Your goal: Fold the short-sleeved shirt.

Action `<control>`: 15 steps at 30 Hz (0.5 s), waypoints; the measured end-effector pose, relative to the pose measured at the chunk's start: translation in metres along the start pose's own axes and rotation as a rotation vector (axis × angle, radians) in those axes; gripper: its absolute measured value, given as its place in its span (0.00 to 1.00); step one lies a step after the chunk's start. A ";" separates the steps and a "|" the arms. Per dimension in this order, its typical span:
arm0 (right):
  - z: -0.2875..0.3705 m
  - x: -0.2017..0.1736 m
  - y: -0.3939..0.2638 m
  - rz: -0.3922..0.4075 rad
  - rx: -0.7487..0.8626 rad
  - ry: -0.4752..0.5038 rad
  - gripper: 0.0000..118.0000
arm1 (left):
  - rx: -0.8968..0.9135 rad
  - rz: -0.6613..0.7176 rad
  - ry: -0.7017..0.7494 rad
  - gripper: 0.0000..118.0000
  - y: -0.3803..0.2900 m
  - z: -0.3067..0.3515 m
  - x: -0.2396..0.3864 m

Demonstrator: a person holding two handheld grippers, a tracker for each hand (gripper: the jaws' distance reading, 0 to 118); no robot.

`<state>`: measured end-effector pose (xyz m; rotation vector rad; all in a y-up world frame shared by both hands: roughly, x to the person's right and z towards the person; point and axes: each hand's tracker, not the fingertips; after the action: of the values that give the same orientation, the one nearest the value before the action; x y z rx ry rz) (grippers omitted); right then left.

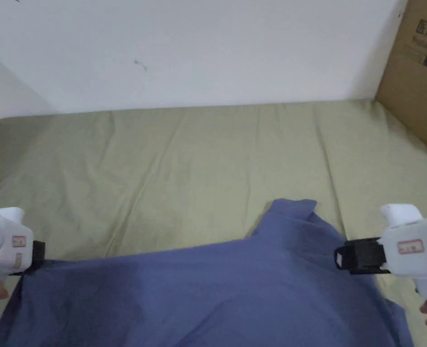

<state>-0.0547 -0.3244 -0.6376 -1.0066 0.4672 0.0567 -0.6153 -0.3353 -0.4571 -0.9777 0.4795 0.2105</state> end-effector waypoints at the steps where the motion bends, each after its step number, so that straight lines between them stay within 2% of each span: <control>1: -0.012 0.004 0.014 -0.008 -0.012 -0.012 0.72 | 0.008 -0.004 -0.001 0.03 0.001 0.003 0.000; 2: -0.026 0.007 0.026 -0.054 -0.043 -0.076 0.72 | 0.016 -0.005 -0.001 0.03 0.001 0.006 0.001; 3: -0.040 0.013 0.033 -0.067 -0.072 -0.094 0.72 | 0.023 -0.005 -0.001 0.03 0.001 0.009 0.001; 5: -0.062 0.019 0.043 -0.104 -0.150 -0.071 0.72 | 0.033 -0.006 -0.004 0.03 0.001 0.011 0.000; 6: -0.070 0.020 0.043 -0.107 -0.190 -0.042 0.69 | 0.033 -0.008 -0.004 0.03 0.001 0.011 0.000; 8: -0.079 0.014 0.038 -0.126 -0.236 -0.023 0.56 | 0.029 -0.014 -0.003 0.03 0.000 0.011 0.000; 10: -0.084 0.001 0.034 0.018 -0.235 -0.126 0.52 | 0.027 -0.019 -0.001 0.03 0.000 0.011 -0.001; 11: -0.084 -0.004 0.032 0.074 -0.242 -0.121 0.45 | 0.026 -0.019 0.000 0.03 -0.001 0.012 -0.001; 12: -0.082 -0.005 0.036 0.044 -0.247 -0.123 0.35 | 0.024 -0.016 0.001 0.03 -0.001 0.012 -0.002; 13: -0.079 -0.005 0.040 0.028 -0.251 -0.127 0.15 | 0.021 -0.014 0.000 0.03 -0.001 0.013 -0.002; 14: -0.075 -0.005 0.043 0.047 -0.246 -0.150 0.01 | 0.021 -0.011 -0.001 0.03 -0.002 0.015 -0.003; 15: -0.072 -0.005 0.044 0.049 -0.243 -0.145 0.00 | 0.019 -0.008 -0.007 0.03 -0.002 0.017 -0.003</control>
<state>-0.0961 -0.3593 -0.7032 -1.2200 0.3572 0.2333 -0.6123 -0.3219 -0.4466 -0.9601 0.4704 0.2022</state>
